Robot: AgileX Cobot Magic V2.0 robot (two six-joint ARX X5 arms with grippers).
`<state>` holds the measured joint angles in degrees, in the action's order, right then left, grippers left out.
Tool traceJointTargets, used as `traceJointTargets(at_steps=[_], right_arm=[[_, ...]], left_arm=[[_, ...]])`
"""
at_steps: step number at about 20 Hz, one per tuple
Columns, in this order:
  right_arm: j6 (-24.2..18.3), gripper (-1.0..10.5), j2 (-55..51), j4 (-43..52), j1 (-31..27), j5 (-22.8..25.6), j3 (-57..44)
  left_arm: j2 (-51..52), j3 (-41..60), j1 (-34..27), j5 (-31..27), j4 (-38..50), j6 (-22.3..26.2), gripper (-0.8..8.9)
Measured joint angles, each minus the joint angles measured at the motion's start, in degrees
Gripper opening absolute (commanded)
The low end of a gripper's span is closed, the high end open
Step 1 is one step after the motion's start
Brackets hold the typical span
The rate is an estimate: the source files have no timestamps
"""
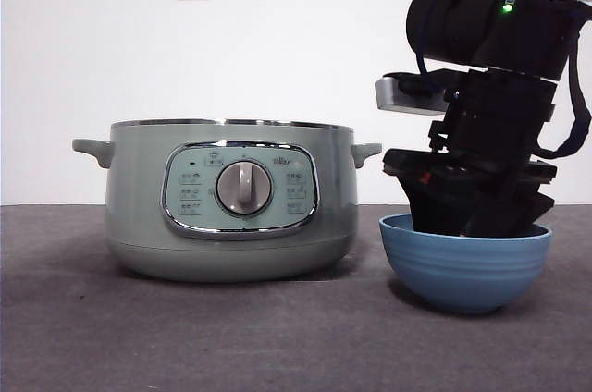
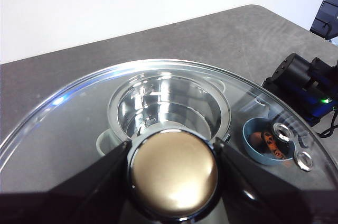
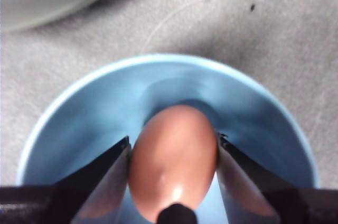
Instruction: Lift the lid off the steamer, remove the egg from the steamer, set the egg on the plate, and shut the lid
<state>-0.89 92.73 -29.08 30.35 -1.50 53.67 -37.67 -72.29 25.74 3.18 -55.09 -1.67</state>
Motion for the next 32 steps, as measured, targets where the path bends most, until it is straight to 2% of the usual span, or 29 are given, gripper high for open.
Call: traceJointTargets(at_steps=[4, 6, 9, 10, 16, 25, 27, 32], right_arm=[[0.0, -0.1, 0.6, 0.0, 0.0, 0.0, 0.0], [0.0, 0.6, 0.6, 0.0, 0.0, 0.0, 0.0], [0.0, 5.1, 0.6, 0.0, 0.0, 0.0, 0.0], [0.0, 5.7, 0.6, 0.0, 0.0, 0.0, 0.0], [0.0, 5.7, -6.2, -1.0, 0.0, 0.0, 0.0], [0.0, 5.7, -39.1, -3.1, 0.0, 0.3, 0.0], [0.2, 5.7, -45.9, -3.1, 0.0, 1.7, 0.0], [2.7, 5.7, -57.5, -3.3, 0.0, 2.2, 0.0]], left_arm=[[-0.1, 0.0, 0.0, 0.0, 0.3, 0.0, -0.09], [-0.1, 0.0, 0.0, 0.0, 0.3, 0.0, -0.09], [-0.7, 0.0, 0.0, 0.0, 0.4, 0.1, -0.09], [-1.4, 0.0, 0.0, 0.0, 1.0, 0.1, -0.09], [-9.0, 0.0, 0.0, 2.6, 7.3, 1.1, -0.08], [-28.4, 0.0, 0.1, 4.9, 24.6, 1.7, -0.08], [-33.0, 0.0, 0.1, 4.9, 27.6, 1.7, -0.08], [-41.5, 0.0, 0.2, 4.7, 33.8, 2.6, -0.09]])
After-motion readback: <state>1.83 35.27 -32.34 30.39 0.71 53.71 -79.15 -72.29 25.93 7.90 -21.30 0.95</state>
